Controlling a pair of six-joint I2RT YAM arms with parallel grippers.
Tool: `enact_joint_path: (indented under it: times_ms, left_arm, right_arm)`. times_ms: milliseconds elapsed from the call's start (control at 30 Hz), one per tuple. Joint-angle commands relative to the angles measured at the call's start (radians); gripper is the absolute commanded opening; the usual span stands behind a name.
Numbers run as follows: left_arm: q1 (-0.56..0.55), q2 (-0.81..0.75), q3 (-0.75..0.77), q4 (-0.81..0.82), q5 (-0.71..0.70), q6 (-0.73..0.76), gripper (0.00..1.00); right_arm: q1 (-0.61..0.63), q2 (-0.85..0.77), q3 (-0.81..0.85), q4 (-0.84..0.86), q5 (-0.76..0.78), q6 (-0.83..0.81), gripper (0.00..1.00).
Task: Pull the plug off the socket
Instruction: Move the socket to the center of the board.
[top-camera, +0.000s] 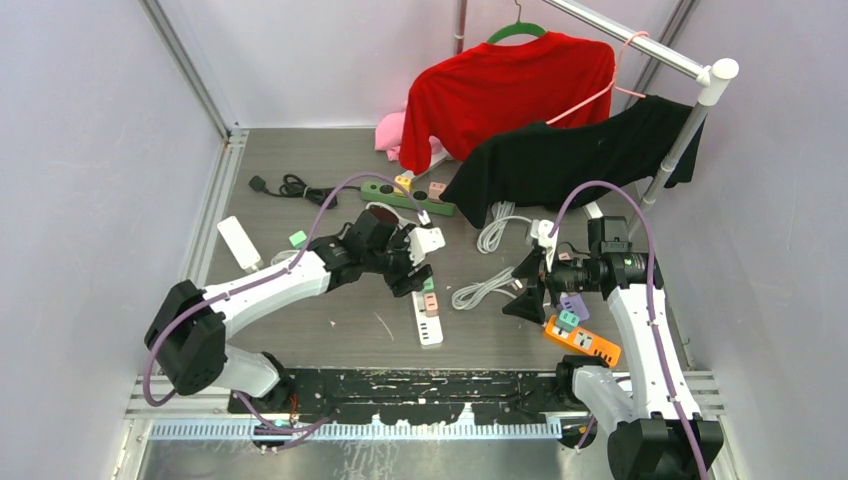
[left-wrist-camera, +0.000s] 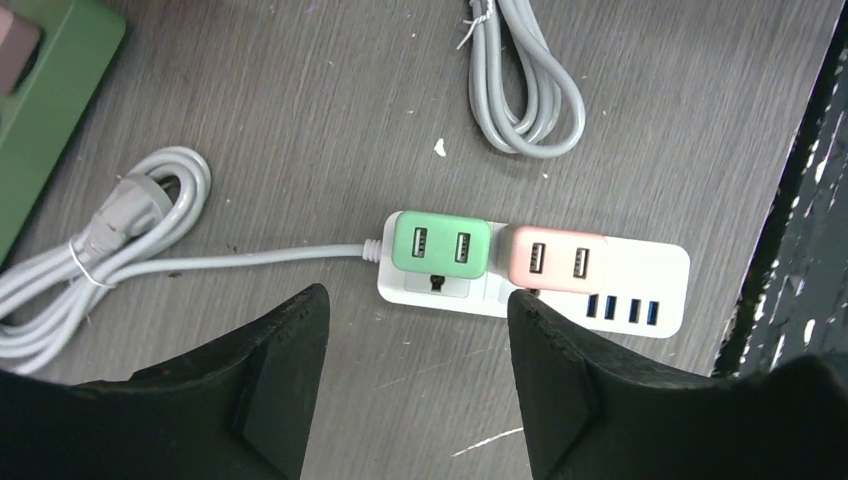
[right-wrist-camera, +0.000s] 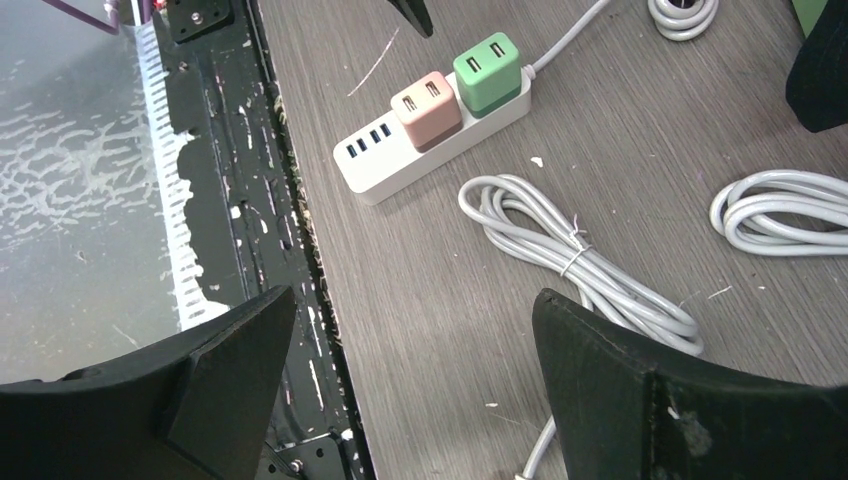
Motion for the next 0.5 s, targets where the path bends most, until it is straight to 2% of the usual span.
enact_joint_path:
  times_ms: [0, 133, 200, 367, 467]
  left_arm:
    - [0.011, -0.007, 0.007, 0.072, 0.086, 0.088, 0.65]
    - [0.011, -0.089, -0.124, 0.231, 0.042, -0.105, 0.65]
    - [0.011, -0.158, -0.199, 0.298, 0.005, -0.231, 0.65]
    - [0.01, -0.334, -0.351, 0.33, -0.085, -0.569, 0.64]
    - [0.01, -0.424, -0.443, 0.327, -0.148, -0.736, 0.6]
  right_arm:
    - [0.008, 0.005, 0.007, -0.008, -0.057, -0.03, 0.94]
    - [0.035, 0.026, 0.003, 0.015, -0.051, -0.012, 0.93]
    - [0.071, 0.037, 0.001, 0.073, -0.03, 0.076, 0.93]
    - [0.318, 0.115, 0.024, 0.251, 0.148, 0.298, 0.91]
    - [0.424, 0.209, 0.058, 0.303, 0.209, 0.375, 0.91]
